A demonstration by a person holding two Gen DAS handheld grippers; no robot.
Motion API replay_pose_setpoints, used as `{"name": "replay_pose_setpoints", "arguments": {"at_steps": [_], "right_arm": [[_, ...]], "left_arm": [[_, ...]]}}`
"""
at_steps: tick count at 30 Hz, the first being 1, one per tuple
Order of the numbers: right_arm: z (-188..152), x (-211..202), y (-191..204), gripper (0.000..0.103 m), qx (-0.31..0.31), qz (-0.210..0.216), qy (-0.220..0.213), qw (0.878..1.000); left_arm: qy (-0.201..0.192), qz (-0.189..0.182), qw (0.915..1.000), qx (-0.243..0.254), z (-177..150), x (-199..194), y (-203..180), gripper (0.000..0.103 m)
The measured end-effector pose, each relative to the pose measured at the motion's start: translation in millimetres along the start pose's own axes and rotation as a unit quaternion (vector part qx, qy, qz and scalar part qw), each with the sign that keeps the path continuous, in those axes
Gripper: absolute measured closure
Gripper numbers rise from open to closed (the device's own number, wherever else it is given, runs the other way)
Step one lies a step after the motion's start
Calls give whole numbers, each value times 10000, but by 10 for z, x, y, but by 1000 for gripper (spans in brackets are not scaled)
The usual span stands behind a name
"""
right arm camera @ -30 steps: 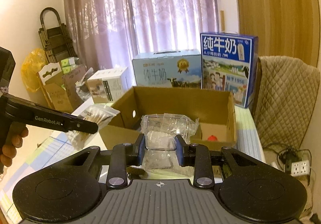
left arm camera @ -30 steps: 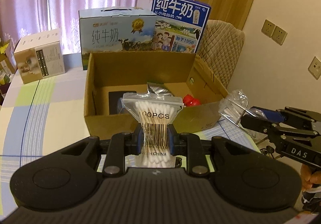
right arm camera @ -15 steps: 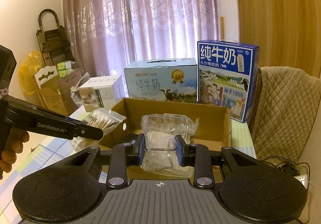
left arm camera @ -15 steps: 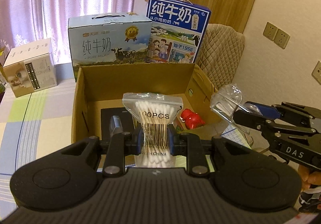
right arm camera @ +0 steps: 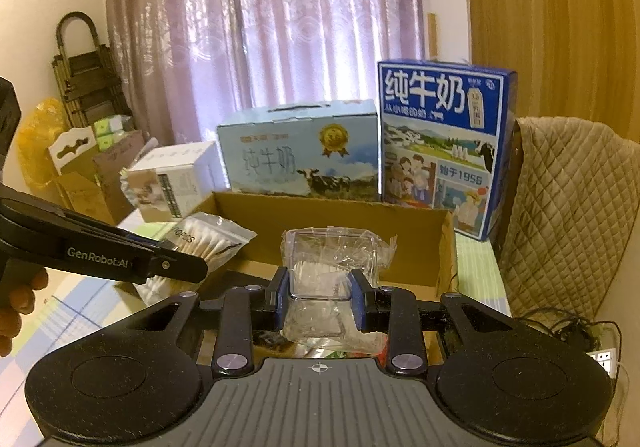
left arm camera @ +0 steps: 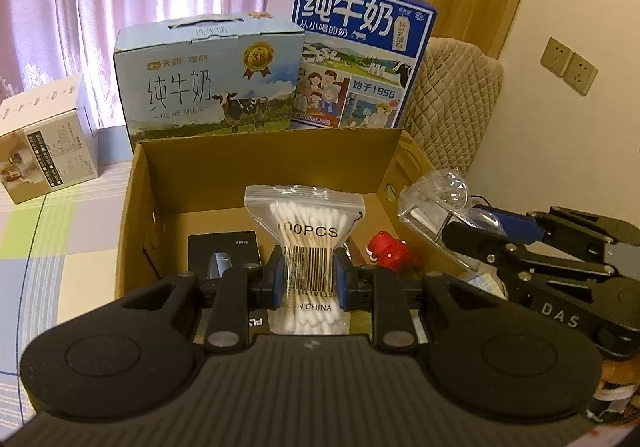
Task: Organize objects
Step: 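Carry the swab bag with the left tool while the right carries the clear bag to the box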
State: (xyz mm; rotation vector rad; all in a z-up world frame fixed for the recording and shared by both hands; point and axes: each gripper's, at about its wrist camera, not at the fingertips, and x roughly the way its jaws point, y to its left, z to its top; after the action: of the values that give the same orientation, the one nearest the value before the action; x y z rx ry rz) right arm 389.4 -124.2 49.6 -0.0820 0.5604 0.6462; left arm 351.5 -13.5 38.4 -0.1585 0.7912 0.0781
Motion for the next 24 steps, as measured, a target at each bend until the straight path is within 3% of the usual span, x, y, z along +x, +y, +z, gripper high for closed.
{"name": "replay_pose_setpoints", "arguments": {"at_steps": [12, 24], "right_arm": [[65, 702, -297, 75, 33, -367, 528, 9979], [99, 1192, -486, 75, 71, -742, 1079, 9914]], "left_arm": [[389, 288, 9988, 92, 239, 642, 43, 83], [620, 304, 9975, 137, 348, 1037, 76, 83]]}}
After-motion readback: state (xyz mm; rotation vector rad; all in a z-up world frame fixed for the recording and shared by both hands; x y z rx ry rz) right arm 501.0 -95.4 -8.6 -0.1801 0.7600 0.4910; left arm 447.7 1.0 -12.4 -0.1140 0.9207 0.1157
